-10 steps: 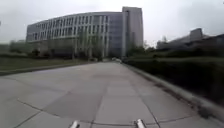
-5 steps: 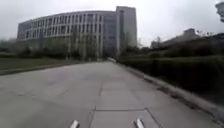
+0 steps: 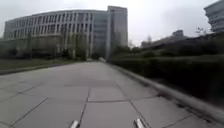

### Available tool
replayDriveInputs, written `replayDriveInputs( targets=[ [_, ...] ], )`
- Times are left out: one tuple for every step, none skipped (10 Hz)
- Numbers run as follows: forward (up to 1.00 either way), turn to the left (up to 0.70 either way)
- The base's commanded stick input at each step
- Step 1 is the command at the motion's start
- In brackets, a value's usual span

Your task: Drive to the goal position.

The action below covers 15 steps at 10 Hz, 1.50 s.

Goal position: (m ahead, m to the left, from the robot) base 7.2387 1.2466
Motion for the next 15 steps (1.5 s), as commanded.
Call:
replayDriveInputs(
  targets=[
    [1.0,-0.3],
    [1.0,-0.3],
    [1.0,-0.33],
    [1.0,-0.29],
    [1.0,-0.29],
    [1.0,-0.27],
    [1.0,-0.19],
    [1.0,-0.06],
    [1.0,0.0],
    [1.0,0.0],
    [1.0,0.0],
    [1.0,0.0],
    [1.0,0.0],
    [1.0,0.0],
    [1.0,0.0]
  ],
)
